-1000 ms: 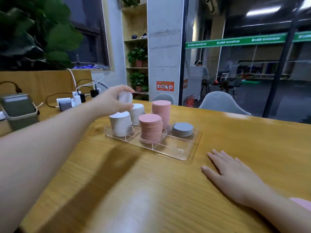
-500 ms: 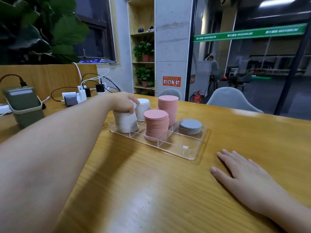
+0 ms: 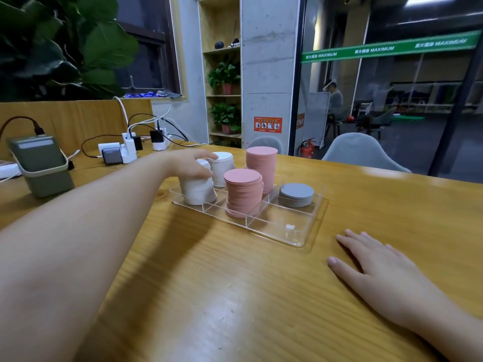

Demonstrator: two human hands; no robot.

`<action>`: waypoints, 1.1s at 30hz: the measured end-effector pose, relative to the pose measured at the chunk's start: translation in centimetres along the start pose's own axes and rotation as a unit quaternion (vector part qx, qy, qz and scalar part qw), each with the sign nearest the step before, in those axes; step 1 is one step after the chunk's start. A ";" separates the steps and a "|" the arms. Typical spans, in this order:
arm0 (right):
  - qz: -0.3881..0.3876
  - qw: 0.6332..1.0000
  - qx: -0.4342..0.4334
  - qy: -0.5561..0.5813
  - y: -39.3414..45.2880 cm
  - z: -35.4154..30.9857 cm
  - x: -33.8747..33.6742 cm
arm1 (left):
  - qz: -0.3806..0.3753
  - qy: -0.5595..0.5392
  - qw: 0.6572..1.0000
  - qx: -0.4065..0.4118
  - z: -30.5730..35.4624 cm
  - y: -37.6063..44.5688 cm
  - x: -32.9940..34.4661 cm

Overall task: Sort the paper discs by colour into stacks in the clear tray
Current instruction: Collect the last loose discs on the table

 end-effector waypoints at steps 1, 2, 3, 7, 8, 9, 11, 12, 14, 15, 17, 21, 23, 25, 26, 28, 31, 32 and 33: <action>0.002 1.000 -0.001 0.001 0.0 0.0 0.0 | 0.031 0.016 0.999 0.014 0.3 -0.2 -0.2; 0.006 1.000 -0.002 0.003 0.0 0.0 0.0 | 0.067 0.032 0.997 0.024 0.6 -0.4 -0.3; 0.008 1.000 -0.002 0.004 0.1 0.0 0.0 | 0.106 0.039 0.993 0.032 1.0 -0.8 -0.4; 0.064 0.995 -0.026 0.077 -0.8 -0.2 -1.2 | 0.242 0.006 0.966 0.092 4.2 -3.8 1.0; 0.104 0.987 -0.048 0.115 -1.3 -0.4 -1.9 | 0.268 -0.001 0.956 0.116 5.4 -4.9 1.7; 0.158 0.973 -0.076 0.149 -2.2 -0.5 -2.8 | 0.285 -0.013 0.948 0.138 6.6 -5.9 2.7; 0.269 0.939 -0.110 0.181 -4.4 -0.3 -4.5 | 0.291 -0.051 0.940 0.172 9.1 -7.9 5.0; 0.305 0.929 -0.114 0.176 -5.7 0.1 -5.2 | 0.286 -0.071 0.937 0.188 10.7 -8.8 6.4; 0.337 0.919 -0.126 0.161 -7.1 0.6 -6.0 | 0.265 -0.080 0.938 0.209 13.0 -10.3 9.1; 0.341 0.919 -0.124 0.155 -7.8 1.3 -6.2 | 0.245 -0.076 0.939 0.227 14.5 -10.8 10.7; 0.350 0.917 -0.113 0.151 -9.4 3.3 -6.7 | 0.192 -0.054 0.944 0.264 17.3 -11.9 13.8; 0.358 0.921 -0.091 0.123 -12.8 7.9 -6.5 | 0.067 0.031 0.953 0.292 22.6 -13.3 20.4; 0.357 0.925 -0.077 0.103 -14.2 10.2 -6.3 | 0.031 0.066 0.948 0.310 24.8 -14.1 22.5; 0.340 0.935 -0.051 0.092 -14.8 12.5 -6.3 | 0.006 0.080 0.942 0.326 26.6 -14.4 23.7; 0.317 0.943 -0.027 0.098 -14.6 13.8 -6.1 | -0.011 0.085 0.940 0.331 27.4 -14.4 24.1; 0.238 0.962 0.037 0.131 -13.7 16.6 -5.0 | -0.054 0.092 0.933 0.344 28.8 -14.4 25.1; 0.110 0.964 0.122 0.208 -12.6 19.4 -2.6 | -0.117 0.107 0.922 0.352 30.6 -14.1 26.6; 0.091 0.965 0.129 0.209 -12.4 19.4 -2.4 | -0.129 0.113 0.920 0.352 31.1 -14.0 26.9; 0.078 0.968 0.133 0.198 -12.3 19.3 -2.3 | -0.138 0.118 0.919 0.351 31.5 -13.9 27.0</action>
Point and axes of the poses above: each hand's wrist, its own y-axis towards the middle knuckle, its own x-axis out of the palm, z = x × y, the point moved 8 cm from there along y, towards the middle knuckle, and after that the axes turned 14 degrees about -z, right-handed, at the moved point
